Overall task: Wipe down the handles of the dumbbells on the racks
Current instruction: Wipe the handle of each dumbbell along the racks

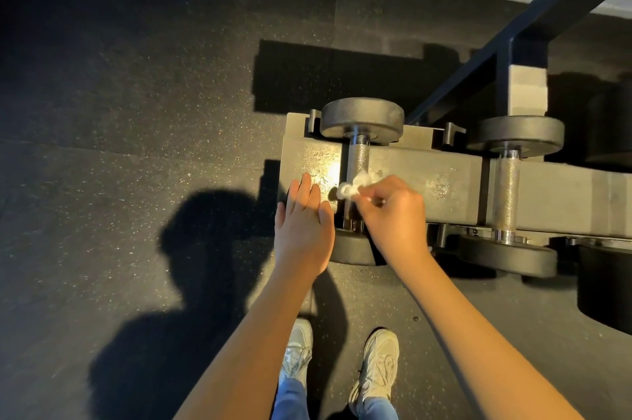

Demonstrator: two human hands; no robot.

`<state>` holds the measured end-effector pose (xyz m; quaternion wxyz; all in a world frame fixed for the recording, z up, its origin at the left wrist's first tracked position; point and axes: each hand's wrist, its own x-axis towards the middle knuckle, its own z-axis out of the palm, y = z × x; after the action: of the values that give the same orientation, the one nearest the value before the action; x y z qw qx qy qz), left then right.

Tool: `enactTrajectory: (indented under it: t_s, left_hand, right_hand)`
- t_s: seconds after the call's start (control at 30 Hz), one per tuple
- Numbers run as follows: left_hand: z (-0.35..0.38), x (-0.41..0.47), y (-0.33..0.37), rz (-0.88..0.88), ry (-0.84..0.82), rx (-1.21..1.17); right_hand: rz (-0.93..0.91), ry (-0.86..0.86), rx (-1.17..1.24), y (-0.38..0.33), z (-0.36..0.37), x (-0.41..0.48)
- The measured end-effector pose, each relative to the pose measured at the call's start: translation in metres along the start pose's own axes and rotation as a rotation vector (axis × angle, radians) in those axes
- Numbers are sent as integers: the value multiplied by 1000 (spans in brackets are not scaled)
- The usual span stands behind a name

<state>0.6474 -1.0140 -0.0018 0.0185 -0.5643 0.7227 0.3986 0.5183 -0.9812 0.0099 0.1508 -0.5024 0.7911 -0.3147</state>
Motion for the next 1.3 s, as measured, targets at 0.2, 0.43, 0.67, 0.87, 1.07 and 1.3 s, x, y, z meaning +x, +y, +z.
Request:
enactTrajectory:
  t_s: [0.2, 0.43, 0.67, 0.87, 1.07, 1.3]
  left_hand:
    - [0, 0, -1, 18, 8, -10]
    - [1, 3, -2, 4, -18, 68]
    - [-14, -5, 15, 12, 93, -196]
    - [-19, 9, 35, 24, 102, -590]
    - [-28, 33, 31, 75, 374, -434]
    - [-22, 50, 41, 297, 369, -261]
  right_hand:
    - [63, -14, 46, -4, -1, 11]
    - [93, -79, 43, -4, -4, -13]
    - [332, -69, 323, -14, -17, 5]
    - [372, -142, 503, -21, -16, 3]
    - [204, -57, 284, -11, -10, -2]
    - [284, -13, 266, -9, 6, -11]
